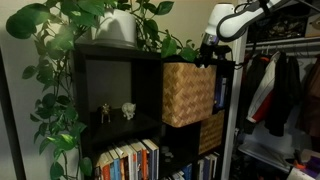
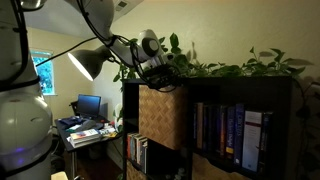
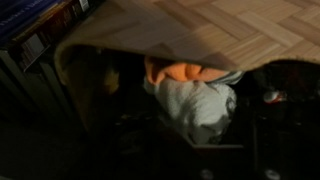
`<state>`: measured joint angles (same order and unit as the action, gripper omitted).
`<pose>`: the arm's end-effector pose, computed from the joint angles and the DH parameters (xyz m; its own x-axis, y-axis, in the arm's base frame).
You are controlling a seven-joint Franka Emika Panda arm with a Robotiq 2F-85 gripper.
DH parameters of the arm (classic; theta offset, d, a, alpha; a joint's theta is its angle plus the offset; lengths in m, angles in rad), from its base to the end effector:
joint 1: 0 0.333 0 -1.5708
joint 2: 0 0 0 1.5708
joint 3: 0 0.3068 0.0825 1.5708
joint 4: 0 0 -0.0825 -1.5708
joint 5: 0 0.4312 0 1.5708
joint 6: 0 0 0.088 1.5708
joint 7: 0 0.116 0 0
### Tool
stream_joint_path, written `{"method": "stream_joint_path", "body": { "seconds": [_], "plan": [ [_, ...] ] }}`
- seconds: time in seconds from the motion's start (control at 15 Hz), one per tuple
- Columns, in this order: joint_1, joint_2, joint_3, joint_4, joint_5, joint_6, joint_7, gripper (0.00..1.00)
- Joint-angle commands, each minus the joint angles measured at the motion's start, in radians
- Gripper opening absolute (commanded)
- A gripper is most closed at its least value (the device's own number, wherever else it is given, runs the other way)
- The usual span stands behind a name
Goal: Pull out the brown basket then remove the socks from there and put them on the top of the cabinet then push the basket
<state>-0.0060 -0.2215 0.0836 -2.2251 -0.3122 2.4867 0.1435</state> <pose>0.5693 0.0456 0.4822 0.8682 0.1796 0.4625 0.0767 -0.9696 0.2324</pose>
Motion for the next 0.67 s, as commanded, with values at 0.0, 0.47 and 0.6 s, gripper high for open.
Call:
{"method": "stream_joint_path", "body": {
  "seconds": [0.0,0.47,0.6],
  "plan": [
    [-0.006,-0.018,0.003,-0.010,-0.004,0.005,0.023,0.41],
    [0.008,-0.069,0.003,0.002,0.032,-0.064,-0.008,0.12],
    [0.004,-0.089,0.009,0.014,0.023,-0.100,-0.004,0.11]
  ]
}}
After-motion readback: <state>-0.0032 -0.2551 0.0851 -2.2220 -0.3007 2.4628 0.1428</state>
